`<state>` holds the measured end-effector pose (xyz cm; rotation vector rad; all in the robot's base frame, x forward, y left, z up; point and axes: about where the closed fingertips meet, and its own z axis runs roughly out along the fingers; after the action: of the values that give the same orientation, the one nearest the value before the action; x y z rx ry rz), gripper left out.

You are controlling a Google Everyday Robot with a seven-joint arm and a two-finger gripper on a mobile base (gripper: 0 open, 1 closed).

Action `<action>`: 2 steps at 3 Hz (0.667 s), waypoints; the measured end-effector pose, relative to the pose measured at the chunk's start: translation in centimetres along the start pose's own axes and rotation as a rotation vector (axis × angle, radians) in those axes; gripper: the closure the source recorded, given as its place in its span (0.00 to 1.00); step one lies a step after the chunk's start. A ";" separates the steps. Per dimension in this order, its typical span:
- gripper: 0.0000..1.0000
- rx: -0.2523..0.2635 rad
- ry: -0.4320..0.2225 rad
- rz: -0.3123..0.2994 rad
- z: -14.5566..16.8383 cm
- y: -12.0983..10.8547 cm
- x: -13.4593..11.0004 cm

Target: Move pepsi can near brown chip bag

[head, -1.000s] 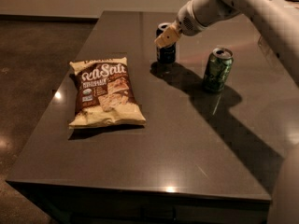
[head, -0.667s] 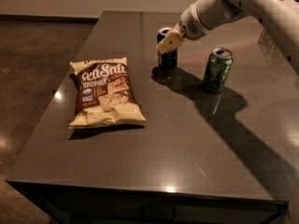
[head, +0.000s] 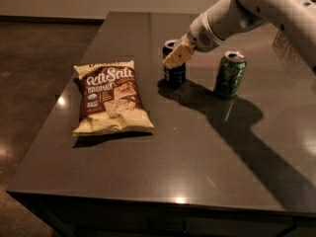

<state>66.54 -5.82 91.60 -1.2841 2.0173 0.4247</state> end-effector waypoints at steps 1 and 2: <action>0.59 -0.027 -0.003 -0.011 0.0 1.7 0.2; 0.36 -0.049 -0.010 -0.015 0.1 3.3 0.3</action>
Offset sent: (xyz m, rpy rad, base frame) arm -0.0481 0.0184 -0.0059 0.0322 0.0244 0.0632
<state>63.57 -4.46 91.00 -1.3229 1.9985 0.4752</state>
